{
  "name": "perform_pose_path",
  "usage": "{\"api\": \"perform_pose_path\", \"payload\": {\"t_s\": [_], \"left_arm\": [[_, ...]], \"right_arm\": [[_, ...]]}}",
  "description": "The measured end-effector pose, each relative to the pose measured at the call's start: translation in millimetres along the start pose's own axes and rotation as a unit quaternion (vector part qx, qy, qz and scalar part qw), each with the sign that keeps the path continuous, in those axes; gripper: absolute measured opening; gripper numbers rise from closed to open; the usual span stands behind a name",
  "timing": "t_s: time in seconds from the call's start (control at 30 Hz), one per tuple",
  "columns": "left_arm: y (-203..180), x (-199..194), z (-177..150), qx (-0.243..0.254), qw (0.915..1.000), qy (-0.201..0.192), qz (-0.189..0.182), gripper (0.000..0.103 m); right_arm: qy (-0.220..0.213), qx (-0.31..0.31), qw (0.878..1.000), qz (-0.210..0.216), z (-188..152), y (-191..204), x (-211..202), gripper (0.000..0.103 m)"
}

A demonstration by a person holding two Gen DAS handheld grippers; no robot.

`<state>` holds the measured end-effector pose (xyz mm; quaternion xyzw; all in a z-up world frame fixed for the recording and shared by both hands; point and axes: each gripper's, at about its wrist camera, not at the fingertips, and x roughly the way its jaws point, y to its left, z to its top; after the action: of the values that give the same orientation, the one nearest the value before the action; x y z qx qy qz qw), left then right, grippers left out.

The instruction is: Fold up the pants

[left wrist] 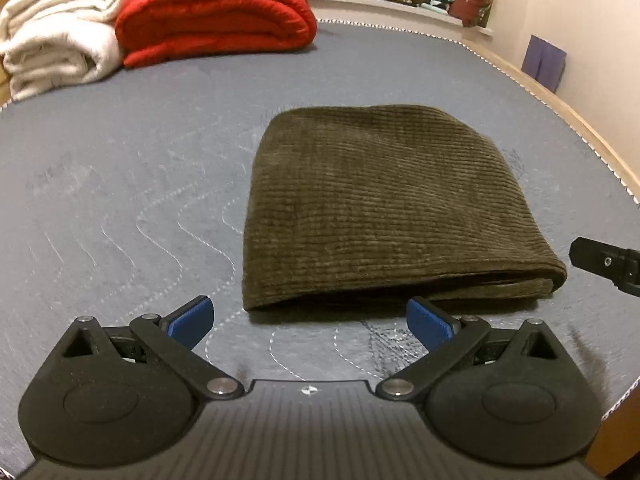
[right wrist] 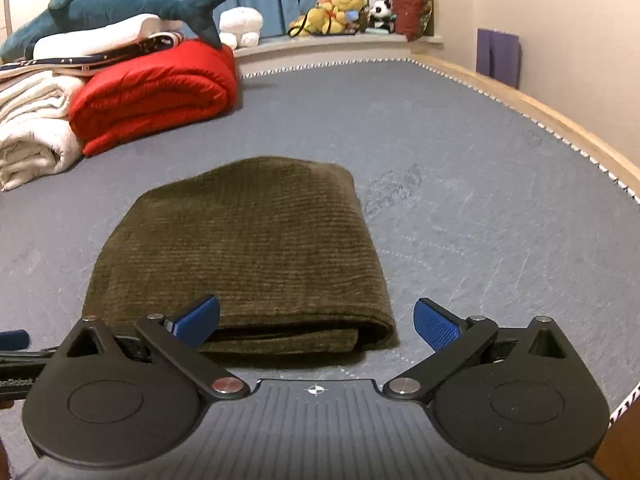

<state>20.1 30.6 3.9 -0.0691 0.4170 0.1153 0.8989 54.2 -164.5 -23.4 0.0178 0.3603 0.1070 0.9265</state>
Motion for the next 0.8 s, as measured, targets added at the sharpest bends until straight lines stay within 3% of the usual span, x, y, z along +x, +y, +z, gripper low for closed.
{"api": "perform_pose_path", "payload": {"t_s": [0.23,0.8], "left_arm": [[-5,-2,-2,0.01,0.9999,-0.006,-0.009,0.103],[-7,-1,-4,0.007,0.9999,-0.007,-0.013,0.103]], "right_arm": [[0.004,-0.025,0.999,0.036,-2,20,-5,0.102],[0.005,-0.053,0.998,0.029,-8,31,-3,0.102]]}}
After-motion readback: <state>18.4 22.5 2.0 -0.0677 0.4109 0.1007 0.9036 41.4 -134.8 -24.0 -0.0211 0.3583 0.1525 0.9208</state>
